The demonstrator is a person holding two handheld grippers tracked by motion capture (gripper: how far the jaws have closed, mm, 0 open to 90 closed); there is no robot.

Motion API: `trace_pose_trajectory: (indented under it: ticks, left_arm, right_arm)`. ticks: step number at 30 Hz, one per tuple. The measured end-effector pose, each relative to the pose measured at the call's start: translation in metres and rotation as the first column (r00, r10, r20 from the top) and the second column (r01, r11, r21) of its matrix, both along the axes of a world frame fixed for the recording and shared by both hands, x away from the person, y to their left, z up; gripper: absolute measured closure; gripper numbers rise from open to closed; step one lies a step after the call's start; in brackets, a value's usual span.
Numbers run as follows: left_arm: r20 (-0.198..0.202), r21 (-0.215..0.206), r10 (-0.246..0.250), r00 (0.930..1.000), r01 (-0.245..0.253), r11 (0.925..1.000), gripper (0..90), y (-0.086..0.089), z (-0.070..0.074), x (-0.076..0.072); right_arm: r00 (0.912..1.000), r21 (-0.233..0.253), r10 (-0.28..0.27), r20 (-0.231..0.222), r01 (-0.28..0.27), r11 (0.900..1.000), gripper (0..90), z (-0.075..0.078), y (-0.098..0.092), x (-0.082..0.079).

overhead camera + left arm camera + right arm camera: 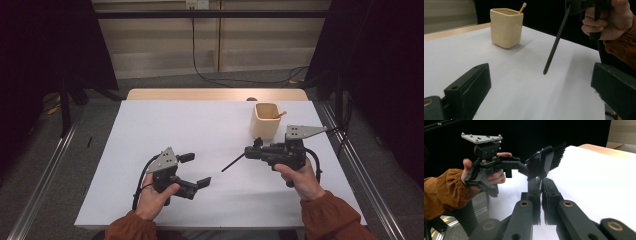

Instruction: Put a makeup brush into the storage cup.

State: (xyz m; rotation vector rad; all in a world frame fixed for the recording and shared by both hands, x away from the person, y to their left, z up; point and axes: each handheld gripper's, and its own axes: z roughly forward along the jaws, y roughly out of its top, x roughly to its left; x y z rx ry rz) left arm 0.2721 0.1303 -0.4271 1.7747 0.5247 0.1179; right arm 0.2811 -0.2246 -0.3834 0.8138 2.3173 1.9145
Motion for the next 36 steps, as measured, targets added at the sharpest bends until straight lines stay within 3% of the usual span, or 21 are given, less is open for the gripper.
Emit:
trace_pose_trajectory:
  ticks: [5, 16, 27, 33, 36]
  left_arm:
    - [0.038, 0.013, 0.064, 0.9972, -0.065, 0.9978, 2.8, 0.008, 0.001, -0.002]
    - [0.076, 0.025, 0.117, 0.9902, -0.119, 0.9926, 2.7, 0.024, 0.001, -0.007]
    - [0.087, 0.05, 0.161, 0.9832, -0.165, 0.985, 2.6, 0.047, -0.002, -0.013]
    - [0.09, 0.037, 0.178, 0.98, -0.181, 0.9827, 2.3, 0.056, -0.003, -0.015]
    - [0.121, 0.054, 0.185, 0.9752, -0.193, 0.9797, 2.6, 0.058, -0.005, -0.019]
  right_arm:
    - [1.0, -0.016, -0.005, -0.004, 0.005, 1.0, 85.4, 0.0, -0.003, 0.001]
    - [0.999, -0.028, -0.044, -0.006, 0.044, 0.999, 85.4, 0.002, -0.014, 0.004]
    - [0.9956, -0.046, -0.093, 0.001, 0.093, 0.995, 85.4, 0.006, -0.029, 0.006]
    - [0.9927, -0.048, -0.121, 0.008, 0.121, 0.991, 85.4, 0.012, -0.038, 0.011]
    - [0.9906, -0.056, -0.137, 0.003, 0.137, 0.989, 85.4, 0.012, -0.042, 0.014]
